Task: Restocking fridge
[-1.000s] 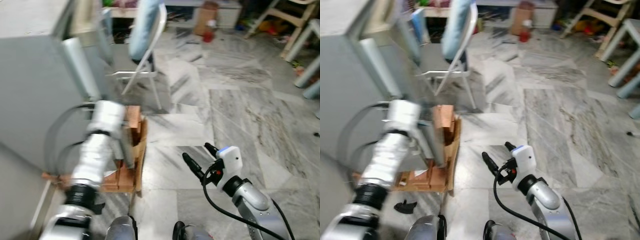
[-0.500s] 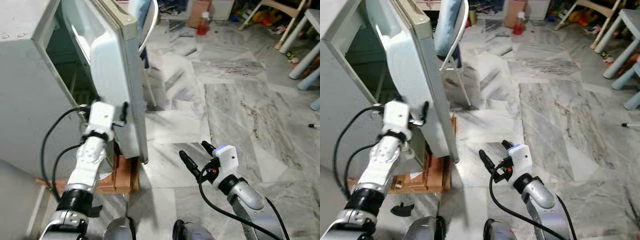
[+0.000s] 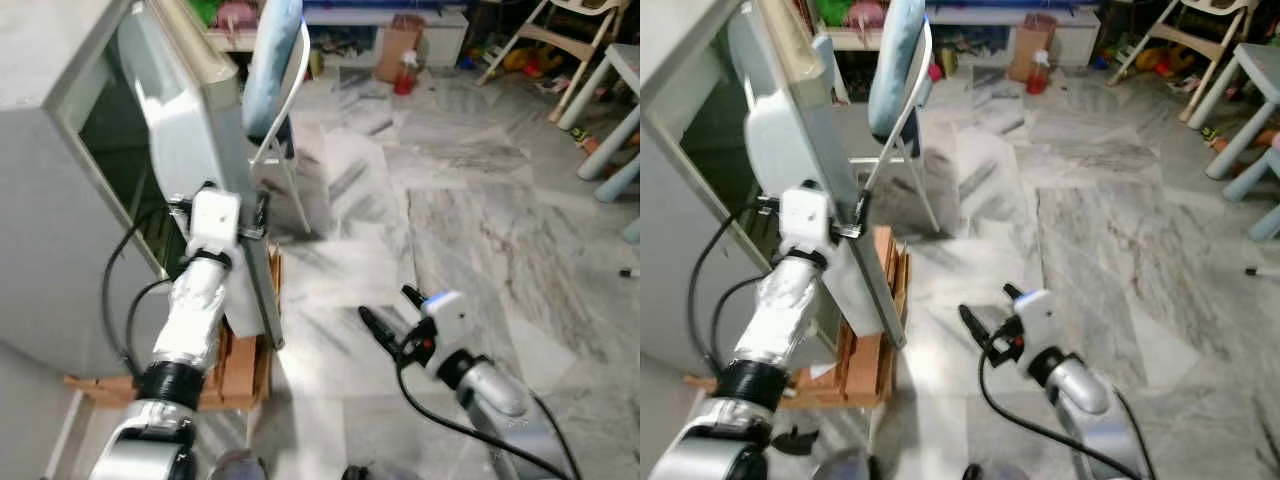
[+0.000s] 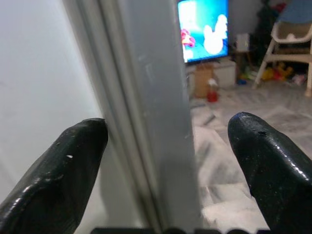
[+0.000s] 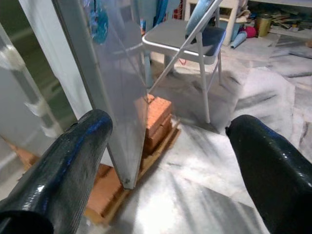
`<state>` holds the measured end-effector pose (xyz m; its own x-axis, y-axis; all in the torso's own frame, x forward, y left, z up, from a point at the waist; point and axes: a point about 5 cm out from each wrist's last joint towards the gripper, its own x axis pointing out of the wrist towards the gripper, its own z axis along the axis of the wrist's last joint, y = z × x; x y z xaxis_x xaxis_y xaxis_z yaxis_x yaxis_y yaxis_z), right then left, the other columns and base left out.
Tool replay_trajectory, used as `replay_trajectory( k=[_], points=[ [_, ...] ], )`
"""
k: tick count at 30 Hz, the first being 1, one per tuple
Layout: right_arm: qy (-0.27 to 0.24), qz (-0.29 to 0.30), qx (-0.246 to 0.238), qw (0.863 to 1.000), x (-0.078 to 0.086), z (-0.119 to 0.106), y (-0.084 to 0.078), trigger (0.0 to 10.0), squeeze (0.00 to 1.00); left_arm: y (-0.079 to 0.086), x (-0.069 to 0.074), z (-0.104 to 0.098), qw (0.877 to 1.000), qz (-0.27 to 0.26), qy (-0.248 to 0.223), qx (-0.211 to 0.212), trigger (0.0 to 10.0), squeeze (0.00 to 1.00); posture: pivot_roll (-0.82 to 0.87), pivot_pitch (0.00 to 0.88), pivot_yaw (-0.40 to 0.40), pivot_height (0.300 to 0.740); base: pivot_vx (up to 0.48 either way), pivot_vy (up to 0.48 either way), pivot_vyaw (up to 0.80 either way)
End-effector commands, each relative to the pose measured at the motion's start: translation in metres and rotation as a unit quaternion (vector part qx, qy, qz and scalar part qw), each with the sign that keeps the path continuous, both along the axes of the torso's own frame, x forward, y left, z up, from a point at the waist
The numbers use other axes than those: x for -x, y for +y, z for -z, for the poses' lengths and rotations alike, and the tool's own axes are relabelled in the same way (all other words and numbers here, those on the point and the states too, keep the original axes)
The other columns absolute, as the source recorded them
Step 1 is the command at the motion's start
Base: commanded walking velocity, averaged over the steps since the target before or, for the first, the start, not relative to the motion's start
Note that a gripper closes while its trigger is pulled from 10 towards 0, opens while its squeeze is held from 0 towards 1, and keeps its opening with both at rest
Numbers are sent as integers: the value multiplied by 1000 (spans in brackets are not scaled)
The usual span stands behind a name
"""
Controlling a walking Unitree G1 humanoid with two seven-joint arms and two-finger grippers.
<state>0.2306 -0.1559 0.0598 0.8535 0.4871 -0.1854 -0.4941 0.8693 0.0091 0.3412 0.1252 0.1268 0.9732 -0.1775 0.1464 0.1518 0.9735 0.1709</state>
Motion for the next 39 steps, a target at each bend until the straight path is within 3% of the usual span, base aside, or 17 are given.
replay_trajectory(
  k=[1, 7, 13, 16, 20, 26, 28, 31, 32, 36, 39],
  points=[
    [-8, -4, -4, 1000, -3, -3, 5, 10000, 0, -2, -6, -1, 1000, 12, 9, -8, 10000, 0, 96, 60, -4, 740, 412, -240, 0],
    [-13, -2, -2, 1000, -3, -5, 7, 10000, 0, -16, -14, -3, 999, 28, 19, -8, 10000, 0, 95, 56, -2, 740, 340, -80, 0],
    [-20, 0, 0, 1000, -3, -11, 9, 10000, 0, -53, -18, -9, 997, 77, 16, -10, 10000, 0, 92, 56, 1, 740, 304, 0, 0],
    [-25, 6, 1, 1000, -4, -13, 9, 10000, 0, -63, -19, -10, 996, 83, 19, -10, 10000, 0, 84, 55, 6, 740, 204, 0, 0],
    [-28, 11, 3, 1000, -4, -15, 10, 10000, 0, -63, -20, -9, 997, 73, 20, -10, 10000, 0, 77, 54, 9, 740, 0, 0, 0],
    [-31, 28, 17, 999, -6, -15, 8, 10000, 0, -30, -15, -1, 1000, 17, 12, -1, 10000, 0, 81, 60, 12, 740, 0, 0, 0],
    [-33, 36, 31, 998, -10, -13, 5, 10000, 0, -6, -5, 8, 1000, 2, 15, 5, 10000, 0, 96, 65, 6, 740, 0, 0, 0],
    [-39, 67, 28, 997, -19, -14, -1, 10000, 0, 11, 7, 16, 1000, -4, 13, 1, 10000, 0, 110, 67, 2, 740, 0, 0, 0],
    [-45, 79, 33, 995, -26, -15, -2, 10000, 0, 25, 20, 24, 1000, -20, 17, -2, 10000, 0, 126, 68, -1, 740, 446, 0, 0],
    [-48, 79, 30, 995, -31, -15, 0, 10000, 0, 37, 36, 33, 999, -45, 25, -9, 10000, 0, 151, 72, -10, 740, 458, 0, 0],
    [-60, 103, 66, 991, -35, -14, -2, 10000, 0, 42, 52, 36, 997, -57, 28, -35, 10000, 0, 169, 72, -20, 740, 469, 0, 0]
  ],
)
